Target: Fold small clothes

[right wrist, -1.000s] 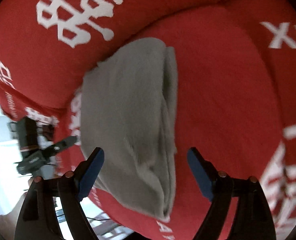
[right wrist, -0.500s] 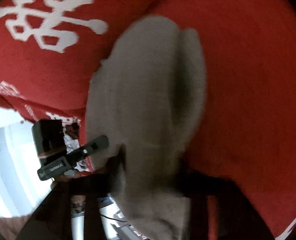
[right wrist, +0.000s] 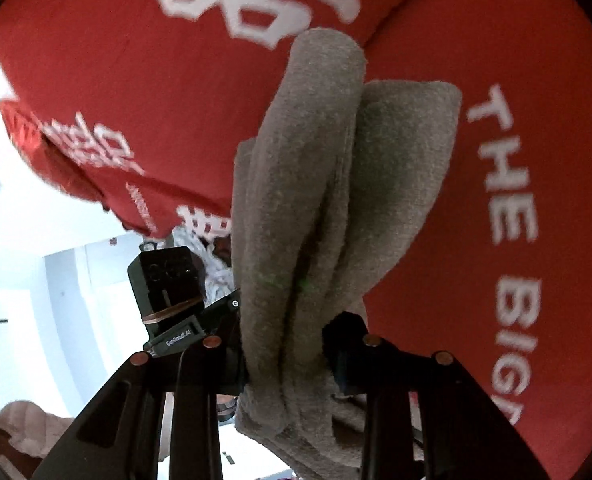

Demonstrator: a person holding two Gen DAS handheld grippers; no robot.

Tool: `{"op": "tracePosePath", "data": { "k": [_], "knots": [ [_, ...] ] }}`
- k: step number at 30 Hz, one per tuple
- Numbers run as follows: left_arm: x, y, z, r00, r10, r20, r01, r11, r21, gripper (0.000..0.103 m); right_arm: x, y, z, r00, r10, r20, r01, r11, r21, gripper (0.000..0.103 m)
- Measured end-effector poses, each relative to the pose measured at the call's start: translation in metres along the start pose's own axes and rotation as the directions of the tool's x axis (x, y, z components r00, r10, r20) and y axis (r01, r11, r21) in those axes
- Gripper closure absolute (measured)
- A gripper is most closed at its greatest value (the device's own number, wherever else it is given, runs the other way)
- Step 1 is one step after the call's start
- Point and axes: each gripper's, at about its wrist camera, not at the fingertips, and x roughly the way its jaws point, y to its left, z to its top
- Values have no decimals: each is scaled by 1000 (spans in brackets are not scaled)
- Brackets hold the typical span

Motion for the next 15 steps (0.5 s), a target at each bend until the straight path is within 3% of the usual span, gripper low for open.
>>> {"op": "tracePosePath", "data": {
  "k": [4, 7, 9, 10, 12, 14, 15],
  "knots": [
    [10, 24, -25, 998, 60, -26, -61, 998, -35, 59, 34, -7, -13, 997, -74, -35, 74, 997, -10, 69],
    [24, 44, -38, 991, 124, -58, -127, 991, -49, 59, 48, -16, -18, 972, -227, -58, 224, 973, -55, 69],
    [23, 58, -46, 992, 113, -58, -117, 990, -82, 58, 49, -17, -20, 923, -381, -47, 373, 920, -122, 69],
    [21, 63, -48, 994, 93, -49, -97, 990, -104, 58, 47, -18, -22, 882, -470, -37, 458, 872, -173, 69],
    [14, 66, -51, 994, 101, -40, -105, 988, -116, 58, 44, -19, -23, 832, -553, -30, 536, 818, -208, 68],
    [7, 63, -52, 988, 146, -40, -150, 983, -104, 53, 40, -18, -23, 811, -584, -19, 569, 796, -205, 66],
    [3, 60, -53, 982, 186, -38, -189, 977, -95, 45, 37, -17, -24, 801, -599, -10, 585, 785, -201, 66]
  ]
}}
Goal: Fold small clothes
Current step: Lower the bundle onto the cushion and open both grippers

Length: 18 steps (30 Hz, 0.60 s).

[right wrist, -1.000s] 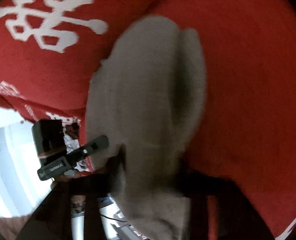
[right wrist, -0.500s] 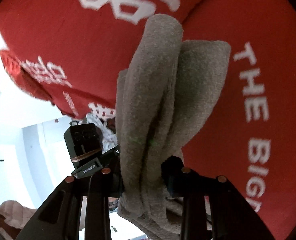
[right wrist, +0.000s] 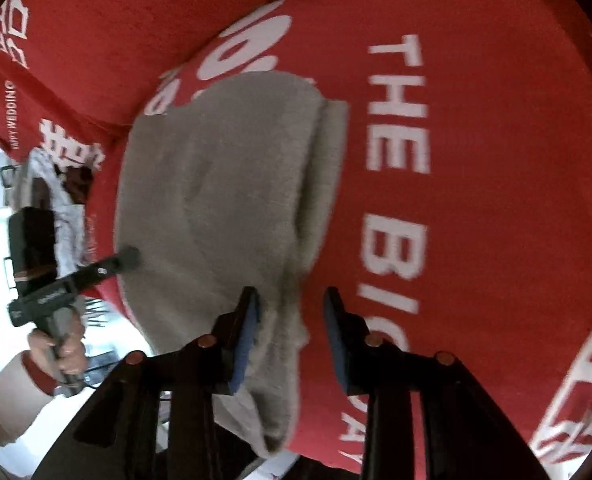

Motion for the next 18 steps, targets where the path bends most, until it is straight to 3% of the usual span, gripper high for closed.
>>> {"op": "tracePosePath", "data": {
  "k": [1, 5, 7, 10, 12, 14, 18],
  "knots": [
    [-6, -2, -1, 998, 57, 14, -57, 998, 5, 39, -4, 4, -1, 999, -33, 7, 32, 999, 10, 66],
    [-22, -9, -6, 986, 163, 32, -163, 987, 5, 39, -16, 26, -10, 991, -126, 37, 124, 991, 52, 64],
    [-27, -14, -9, 979, 202, 38, -203, 979, 14, 16, -29, 29, -14, 984, -168, 66, 163, 984, 69, 63],
    [-38, -22, -16, 965, 250, 81, -254, 967, 36, 13, -38, 40, -26, 976, -195, 96, 187, 978, 89, 60],
    [-42, -26, -21, 960, 264, 89, -269, 962, 46, 13, -39, 51, -31, 971, -215, 100, 206, 974, 93, 47],
    [-43, -29, -24, 954, 286, 94, -291, 956, 45, 0, -37, 61, -34, 965, -242, 99, 233, 968, 92, 36],
    [-39, -32, -27, 950, 308, 57, -311, 950, 43, 0, -31, 75, -39, 946, -307, 106, 300, 950, 83, 23]
  ]
}}
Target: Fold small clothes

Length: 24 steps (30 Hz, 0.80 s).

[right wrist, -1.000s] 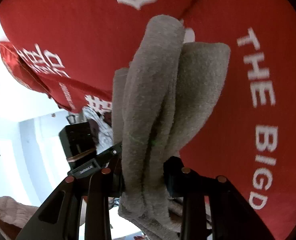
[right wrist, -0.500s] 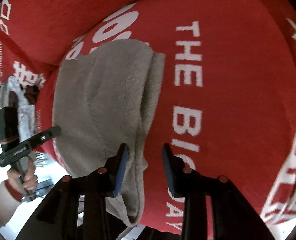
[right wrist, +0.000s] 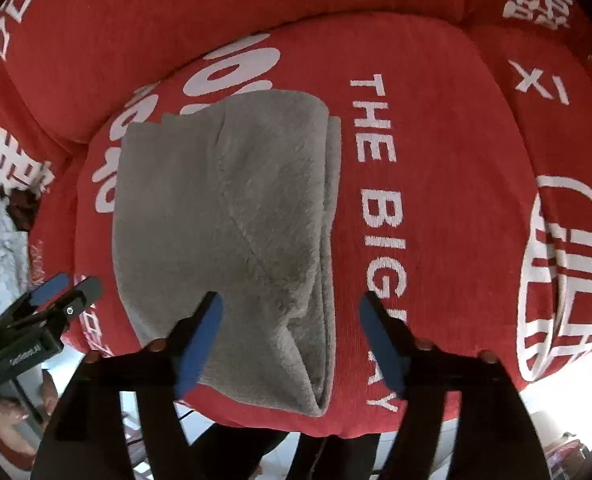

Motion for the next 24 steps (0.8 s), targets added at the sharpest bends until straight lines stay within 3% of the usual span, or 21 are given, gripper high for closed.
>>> {"op": "tracePosePath", "data": {
  "k": [6, 24],
  "knots": [
    [-1, -3, -4, 1000, 28, -14, -28, 1000, 4, 0, 0, 7, -6, 994, -106, 18, 106, 994, 1, 6],
    [-14, -9, -12, 998, 67, 8, -67, 998, -9, 0, -9, 13, -17, 994, -107, 25, 107, 994, 15, 6]
  ]
}}
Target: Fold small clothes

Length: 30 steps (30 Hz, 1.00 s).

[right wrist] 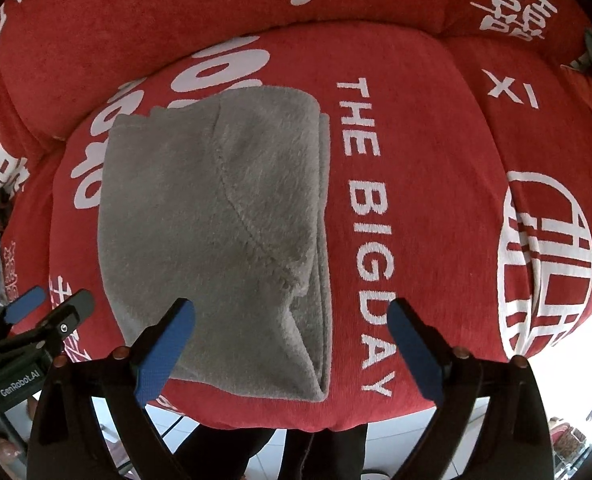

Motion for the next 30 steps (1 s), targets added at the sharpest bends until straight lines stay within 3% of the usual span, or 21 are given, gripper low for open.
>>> {"op": "tracePosePath", "data": {
  "k": [9, 30],
  "knots": [
    [-4, -3, -1, 1000, -11, 4, 11, 1000, 11, 0, 0, 0, -3, 1000, 12, -8, -11, 1000, 5, 6],
    [-5, -10, -1, 999, 41, 7, -42, 998, 38, 0, -3, 4, -5, 1000, 12, -12, -12, 1000, -6, 6]
  ]
}}
